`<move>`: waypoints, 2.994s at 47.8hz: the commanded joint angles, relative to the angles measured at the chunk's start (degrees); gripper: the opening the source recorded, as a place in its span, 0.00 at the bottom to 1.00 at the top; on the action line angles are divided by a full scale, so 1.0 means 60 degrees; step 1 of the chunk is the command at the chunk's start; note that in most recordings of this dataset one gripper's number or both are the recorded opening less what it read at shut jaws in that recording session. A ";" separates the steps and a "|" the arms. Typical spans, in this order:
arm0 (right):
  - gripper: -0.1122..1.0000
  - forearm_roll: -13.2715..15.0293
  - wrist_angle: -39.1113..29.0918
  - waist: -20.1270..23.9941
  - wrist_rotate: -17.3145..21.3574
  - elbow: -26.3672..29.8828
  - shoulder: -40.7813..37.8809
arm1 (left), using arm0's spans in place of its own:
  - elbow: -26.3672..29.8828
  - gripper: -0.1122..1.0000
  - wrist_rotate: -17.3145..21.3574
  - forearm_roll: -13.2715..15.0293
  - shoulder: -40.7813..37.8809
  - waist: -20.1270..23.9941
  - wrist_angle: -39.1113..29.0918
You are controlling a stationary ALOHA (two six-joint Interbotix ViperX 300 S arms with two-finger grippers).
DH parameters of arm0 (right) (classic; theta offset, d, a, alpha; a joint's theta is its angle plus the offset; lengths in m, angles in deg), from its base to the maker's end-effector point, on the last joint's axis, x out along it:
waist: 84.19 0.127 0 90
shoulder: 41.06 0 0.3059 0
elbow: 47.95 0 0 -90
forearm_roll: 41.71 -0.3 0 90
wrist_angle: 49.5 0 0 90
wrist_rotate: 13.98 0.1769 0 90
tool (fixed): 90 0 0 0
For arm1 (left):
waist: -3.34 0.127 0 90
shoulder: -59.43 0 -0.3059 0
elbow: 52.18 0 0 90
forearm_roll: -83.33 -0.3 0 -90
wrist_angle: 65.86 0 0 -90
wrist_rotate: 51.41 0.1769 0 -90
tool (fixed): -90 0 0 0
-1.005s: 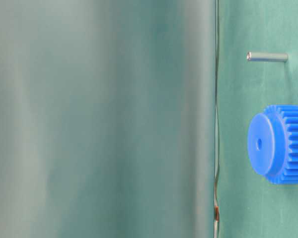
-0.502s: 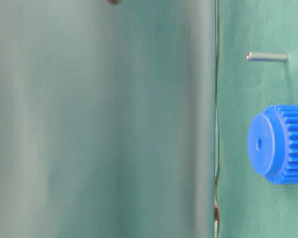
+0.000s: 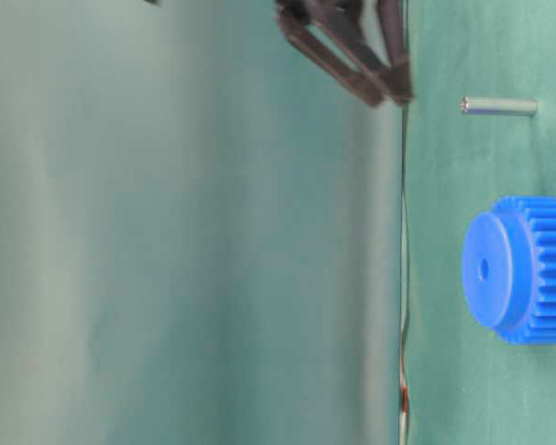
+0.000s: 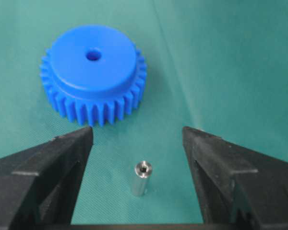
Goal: Insert the shaft into the center hole of the gear.
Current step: 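Move the right gripper left toward the small metal shaft, then close the right gripper around the upright metal shaft, then lift the shaft and carry it left over the blue gear's hole, then lower the shaft into the blue gear's center hole with the right gripper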
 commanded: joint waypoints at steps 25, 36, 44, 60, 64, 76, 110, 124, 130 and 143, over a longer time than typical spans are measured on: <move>0.79 -0.0586 0.0601 -0.0015 0.0205 0.0337 -0.1611 | 0.0205 0.10 -0.0015 -0.0015 -0.0059 0.0015 -0.0059; 0.63 -0.0571 0.0601 0.0000 0.0205 0.0264 -0.1611 | 0.0220 0.10 -0.0029 -0.0015 -0.0059 0.0015 -0.0103; 0.28 -0.0483 0.0557 0.0088 0.0205 0.0293 -0.1626 | 0.0220 0.10 -0.0029 -0.0029 -0.0044 0.0000 -0.0146; 0.25 -0.0469 0.0513 0.0117 0.0220 0.0337 -0.1567 | 0.0220 0.10 -0.0015 -0.0029 -0.0029 0.0015 -0.0220; 0.25 -0.0469 0.0454 0.0117 0.0220 0.0352 -0.1392 | 0.0220 0.10 -0.0029 -0.0029 -0.0015 0.0015 -0.0234; 0.25 -0.0454 -0.0747 0.0117 0.0146 0.0645 -0.0161 | 0.0220 0.10 -0.0029 -0.0015 -0.0029 0.0015 -0.0249; 0.25 -0.0454 -0.1758 0.0674 0.0103 0.3311 -0.1377 | 0.0205 0.10 -0.0029 -0.0015 -0.0059 0.0000 -0.0234; 0.25 -0.0439 -0.1948 0.0674 0.0103 0.4189 -0.2153 | 0.0205 0.10 -0.0029 -0.0029 -0.0059 0.0015 -0.0278; 0.25 -0.0439 -0.1963 0.0674 0.0132 0.4189 -0.2300 | 0.0220 0.10 -0.0029 -0.0029 -0.0059 0.0000 -0.0322; 0.25 -0.0483 -0.1919 0.0674 0.0146 0.4146 -0.2769 | 0.0220 0.10 -0.0029 -0.0015 -0.0059 0.0015 -0.0322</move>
